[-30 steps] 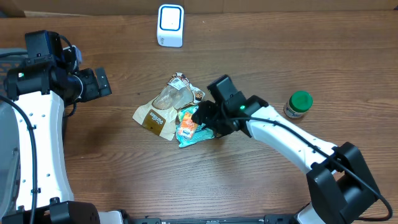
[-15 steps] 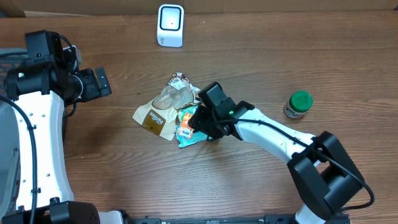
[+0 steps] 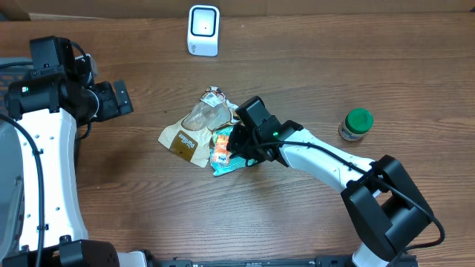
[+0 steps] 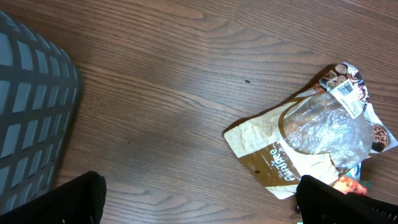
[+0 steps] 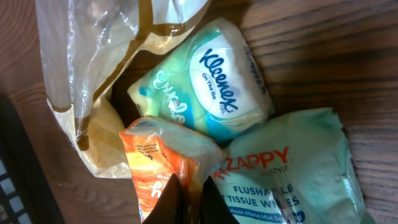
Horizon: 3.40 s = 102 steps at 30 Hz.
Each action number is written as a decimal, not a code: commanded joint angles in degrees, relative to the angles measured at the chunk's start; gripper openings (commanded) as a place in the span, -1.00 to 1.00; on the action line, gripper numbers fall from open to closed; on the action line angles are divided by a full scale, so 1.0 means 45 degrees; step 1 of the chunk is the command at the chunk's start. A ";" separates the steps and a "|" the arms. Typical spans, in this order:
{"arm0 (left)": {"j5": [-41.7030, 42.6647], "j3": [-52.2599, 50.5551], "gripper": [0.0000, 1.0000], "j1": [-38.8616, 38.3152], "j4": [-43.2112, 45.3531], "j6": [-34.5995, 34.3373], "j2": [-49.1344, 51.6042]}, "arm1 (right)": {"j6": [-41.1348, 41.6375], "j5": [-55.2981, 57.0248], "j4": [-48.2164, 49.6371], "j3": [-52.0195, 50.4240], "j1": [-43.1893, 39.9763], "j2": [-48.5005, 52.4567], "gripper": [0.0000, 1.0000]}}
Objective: Scan the item barcode
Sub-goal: 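Reach the right gripper to the pile and grasp the orange tissue pack, then carry the orange pack to the scanner and hold it under it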
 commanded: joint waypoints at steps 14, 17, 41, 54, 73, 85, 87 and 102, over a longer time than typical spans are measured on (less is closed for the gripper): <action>0.0039 0.0068 0.99 -0.0087 0.0010 0.0151 -0.0073 | -0.5338 -0.8189 0.0525 0.0578 -0.1987 -0.1909 -0.92; 0.0039 0.0068 0.99 -0.0087 0.0010 0.0151 -0.0073 | -0.5333 -0.9816 0.0787 0.0578 -0.2827 -0.2599 -0.92; 0.0039 0.0068 0.99 -0.0087 0.0010 0.0151 -0.0073 | -0.2827 -1.5722 0.1904 0.0583 -0.6659 -0.3521 -0.92; 0.0034 0.0068 0.99 -0.0087 0.0010 0.0151 -0.0073 | -0.1851 -1.4241 0.2861 0.0568 -0.6329 -0.3521 -0.93; 0.0039 0.0068 0.99 -0.0087 0.0010 0.0151 -0.0073 | -0.4643 -0.3585 -0.4352 0.3269 -0.3138 -0.3007 -0.92; 0.0039 0.0068 0.99 -0.0087 0.0015 0.0151 -0.0073 | -0.7679 0.2764 -1.0530 1.7078 -0.2045 0.3934 -0.92; 0.0039 0.0068 0.99 -0.0087 0.0010 0.0151 -0.0073 | -0.8252 0.4182 -1.0083 1.8146 -0.1826 0.4954 -0.92; 0.0034 0.0068 0.99 -0.0087 0.0010 0.0151 -0.0073 | -1.6883 1.0142 -0.0359 1.8161 -0.1156 0.9209 -0.92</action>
